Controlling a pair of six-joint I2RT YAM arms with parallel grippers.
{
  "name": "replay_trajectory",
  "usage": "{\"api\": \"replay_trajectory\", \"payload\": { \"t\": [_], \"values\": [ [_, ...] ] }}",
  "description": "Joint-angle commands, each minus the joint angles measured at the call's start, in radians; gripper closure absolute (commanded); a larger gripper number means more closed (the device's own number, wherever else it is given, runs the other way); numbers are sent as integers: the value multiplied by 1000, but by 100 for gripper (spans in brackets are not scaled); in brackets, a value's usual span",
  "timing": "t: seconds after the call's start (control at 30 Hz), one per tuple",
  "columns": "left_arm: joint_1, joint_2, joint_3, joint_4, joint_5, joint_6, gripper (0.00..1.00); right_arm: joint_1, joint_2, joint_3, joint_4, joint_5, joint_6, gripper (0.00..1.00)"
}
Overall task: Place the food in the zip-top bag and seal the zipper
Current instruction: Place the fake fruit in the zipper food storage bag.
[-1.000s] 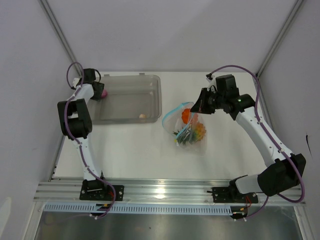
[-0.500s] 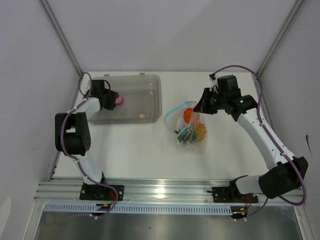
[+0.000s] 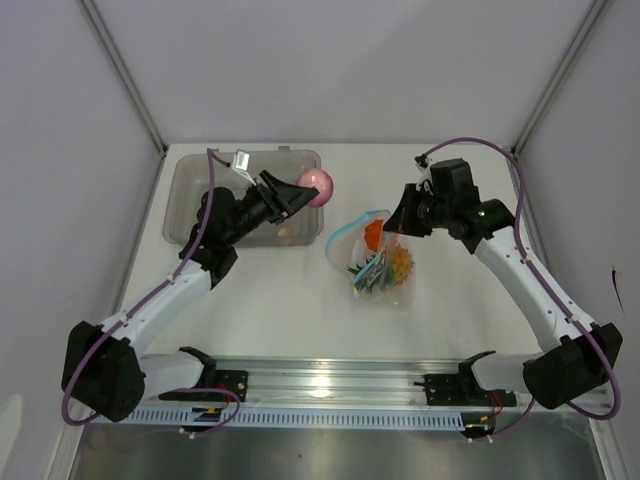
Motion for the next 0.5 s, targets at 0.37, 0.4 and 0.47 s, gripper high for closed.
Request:
{"api": "replay_trajectory", "payload": {
  "t": [0.37,0.4,0.47],
  "values": [
    [-300,31,-7,90,155,287,99,19,-71,-5,51,30,33,100],
    [-306,38,-2,86,155,289,99,19,-77,-3,51,28,32,100],
    [-314,69,5,75,159,300,99,19,-82,3,44,27,29,100]
  ]
}}
